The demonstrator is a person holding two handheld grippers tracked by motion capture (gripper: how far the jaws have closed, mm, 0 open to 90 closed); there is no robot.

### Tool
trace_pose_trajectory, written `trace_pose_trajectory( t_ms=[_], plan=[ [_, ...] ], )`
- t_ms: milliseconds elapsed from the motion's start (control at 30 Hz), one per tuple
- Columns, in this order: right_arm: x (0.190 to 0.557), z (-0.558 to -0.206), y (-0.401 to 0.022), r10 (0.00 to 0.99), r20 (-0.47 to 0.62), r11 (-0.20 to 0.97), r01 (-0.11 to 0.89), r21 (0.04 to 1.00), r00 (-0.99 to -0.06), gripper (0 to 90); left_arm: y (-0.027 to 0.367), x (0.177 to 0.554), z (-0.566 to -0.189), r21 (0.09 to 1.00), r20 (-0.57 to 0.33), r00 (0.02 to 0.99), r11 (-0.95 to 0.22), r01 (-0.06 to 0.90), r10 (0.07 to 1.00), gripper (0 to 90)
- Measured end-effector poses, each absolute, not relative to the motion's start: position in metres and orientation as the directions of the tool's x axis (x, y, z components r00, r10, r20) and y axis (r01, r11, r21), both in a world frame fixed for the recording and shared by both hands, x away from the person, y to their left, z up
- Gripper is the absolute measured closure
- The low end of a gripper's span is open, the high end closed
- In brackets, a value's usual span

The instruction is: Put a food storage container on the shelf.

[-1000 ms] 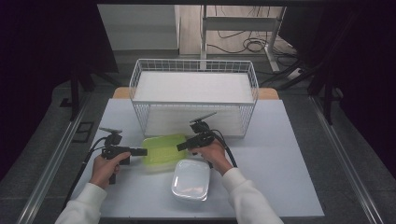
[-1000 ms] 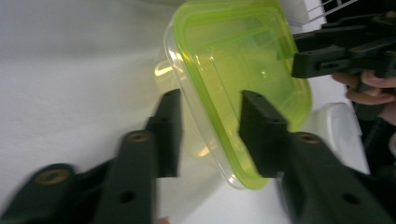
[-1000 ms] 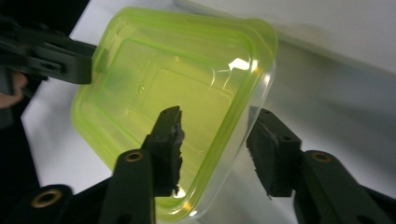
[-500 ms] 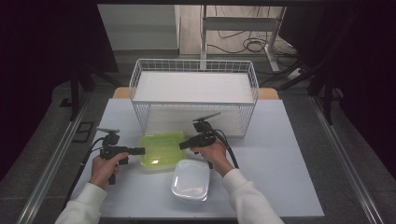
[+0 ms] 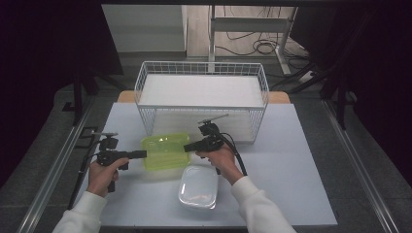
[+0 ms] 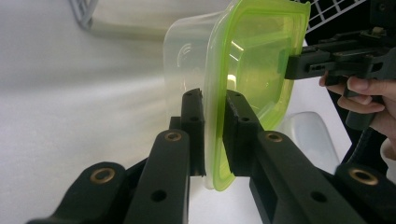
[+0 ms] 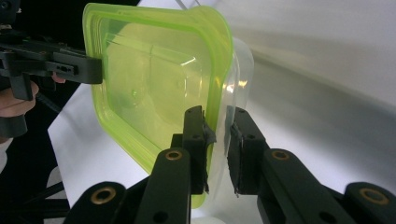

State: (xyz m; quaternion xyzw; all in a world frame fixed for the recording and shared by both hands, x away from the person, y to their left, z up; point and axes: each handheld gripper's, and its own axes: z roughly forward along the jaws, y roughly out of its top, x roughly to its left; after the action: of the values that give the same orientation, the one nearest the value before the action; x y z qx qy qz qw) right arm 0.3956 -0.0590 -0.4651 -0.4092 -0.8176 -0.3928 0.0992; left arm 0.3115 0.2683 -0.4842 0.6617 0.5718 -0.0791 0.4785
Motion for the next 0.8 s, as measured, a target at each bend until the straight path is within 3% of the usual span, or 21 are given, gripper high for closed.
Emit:
trace_pose_trajectory(
  t_ms=[800],
  plan=[
    [0.362, -0.414, -0.086, 0.57, 0.317, 0.348, 0.572, 0.743, -0.758, 77.4, 0.241, 0.291, -0.429, 0.711, -0.512, 0.484, 0.033, 0.703, 0.71, 80.2]
  ],
)
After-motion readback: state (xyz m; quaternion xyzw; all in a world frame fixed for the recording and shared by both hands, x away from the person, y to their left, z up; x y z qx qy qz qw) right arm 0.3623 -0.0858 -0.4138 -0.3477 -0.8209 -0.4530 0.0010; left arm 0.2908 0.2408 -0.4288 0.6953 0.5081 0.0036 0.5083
